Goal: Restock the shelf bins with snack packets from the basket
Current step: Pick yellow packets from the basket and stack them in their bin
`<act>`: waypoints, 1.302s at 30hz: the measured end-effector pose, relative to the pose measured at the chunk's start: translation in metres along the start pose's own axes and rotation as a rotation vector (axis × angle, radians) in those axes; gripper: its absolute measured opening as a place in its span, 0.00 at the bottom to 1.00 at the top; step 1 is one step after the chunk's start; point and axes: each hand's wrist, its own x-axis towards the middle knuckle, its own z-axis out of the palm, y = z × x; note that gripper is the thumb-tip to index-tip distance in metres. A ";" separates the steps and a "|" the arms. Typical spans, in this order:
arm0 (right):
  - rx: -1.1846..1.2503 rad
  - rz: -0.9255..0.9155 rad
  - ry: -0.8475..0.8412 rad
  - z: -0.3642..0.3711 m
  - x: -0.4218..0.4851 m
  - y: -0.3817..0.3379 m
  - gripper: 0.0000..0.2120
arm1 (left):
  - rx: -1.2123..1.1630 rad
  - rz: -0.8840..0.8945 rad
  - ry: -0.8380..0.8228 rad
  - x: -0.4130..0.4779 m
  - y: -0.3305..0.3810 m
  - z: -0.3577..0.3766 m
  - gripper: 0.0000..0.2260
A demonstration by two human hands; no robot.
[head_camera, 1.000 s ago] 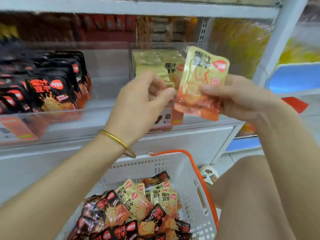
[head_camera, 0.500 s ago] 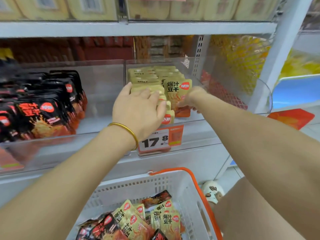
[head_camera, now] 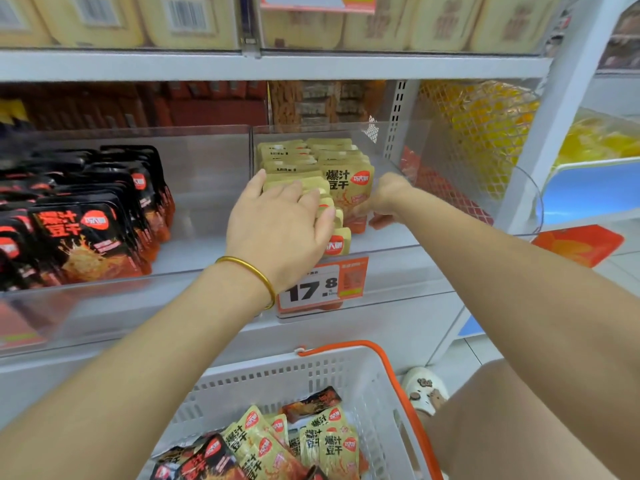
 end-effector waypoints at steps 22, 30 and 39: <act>-0.918 -0.145 -0.707 0.261 -0.088 0.221 0.24 | -0.270 0.147 -0.324 -0.178 -0.015 0.121 0.15; -1.058 -0.146 -0.476 0.295 -0.101 0.273 0.25 | -0.285 0.106 -0.417 -0.182 -0.020 0.135 0.15; -0.860 -0.196 -0.608 0.239 -0.092 0.189 0.16 | -0.370 -0.009 -0.610 -0.178 -0.017 0.134 0.13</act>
